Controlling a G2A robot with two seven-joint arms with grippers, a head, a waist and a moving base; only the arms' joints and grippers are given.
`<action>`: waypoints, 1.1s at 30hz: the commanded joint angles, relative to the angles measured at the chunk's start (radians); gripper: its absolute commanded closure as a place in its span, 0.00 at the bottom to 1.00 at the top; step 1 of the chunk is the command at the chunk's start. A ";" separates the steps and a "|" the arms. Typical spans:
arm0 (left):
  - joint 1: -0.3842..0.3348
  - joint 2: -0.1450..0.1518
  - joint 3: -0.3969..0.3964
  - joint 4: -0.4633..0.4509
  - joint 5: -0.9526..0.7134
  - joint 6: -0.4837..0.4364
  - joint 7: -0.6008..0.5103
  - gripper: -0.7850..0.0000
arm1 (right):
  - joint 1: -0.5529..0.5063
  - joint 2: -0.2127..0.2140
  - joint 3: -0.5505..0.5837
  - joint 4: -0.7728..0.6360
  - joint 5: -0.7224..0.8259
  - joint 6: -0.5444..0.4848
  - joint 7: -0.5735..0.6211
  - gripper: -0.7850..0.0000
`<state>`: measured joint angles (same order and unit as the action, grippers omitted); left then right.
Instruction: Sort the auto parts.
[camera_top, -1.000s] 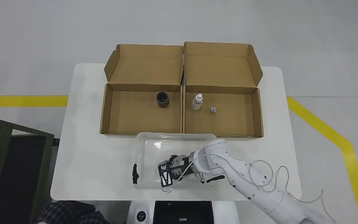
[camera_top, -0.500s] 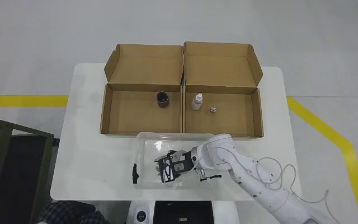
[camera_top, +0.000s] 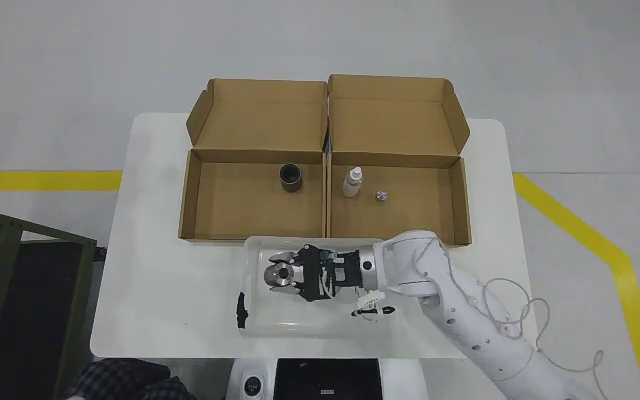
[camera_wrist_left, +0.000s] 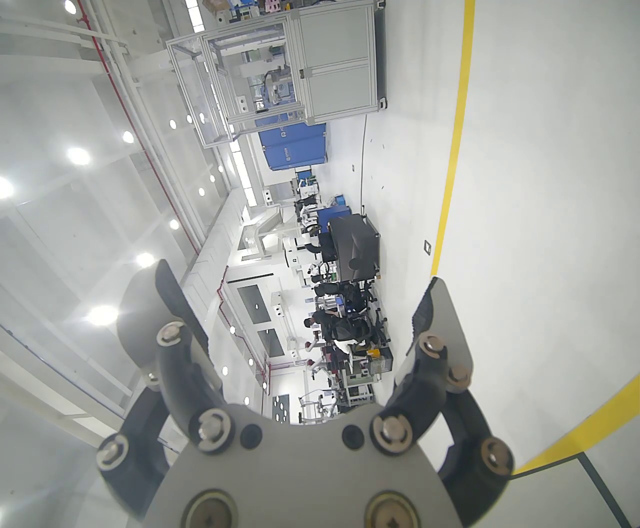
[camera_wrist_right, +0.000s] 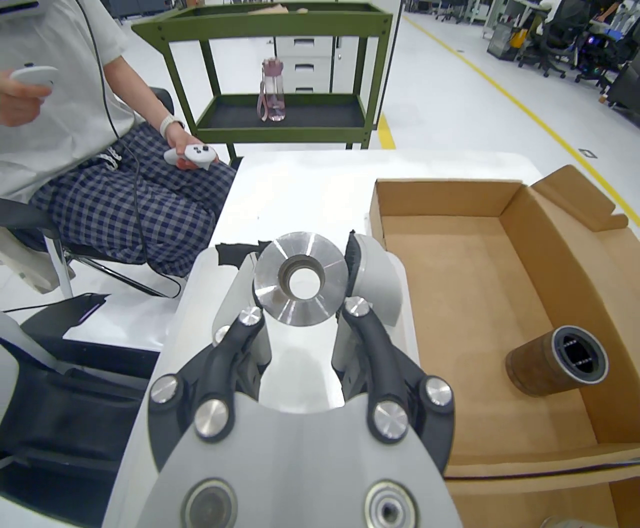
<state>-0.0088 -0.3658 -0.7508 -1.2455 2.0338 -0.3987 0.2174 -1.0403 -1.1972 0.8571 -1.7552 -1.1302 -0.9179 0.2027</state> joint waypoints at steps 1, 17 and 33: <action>0.000 0.000 0.000 0.000 0.000 0.000 0.000 0.00 | -0.005 0.002 0.011 -0.011 0.021 -0.003 -0.016 1.00; 0.000 0.000 0.000 0.000 0.000 0.000 0.000 0.00 | -0.012 -0.007 0.075 -0.016 0.185 0.084 -0.192 1.00; 0.000 0.000 0.000 0.000 0.000 0.000 0.000 0.00 | 0.027 -0.019 0.078 -0.013 0.088 0.184 -0.154 1.00</action>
<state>-0.0088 -0.3658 -0.7508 -1.2455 2.0338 -0.3987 0.2174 -1.0196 -1.2159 0.9358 -1.7723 -1.0366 -0.7407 0.0377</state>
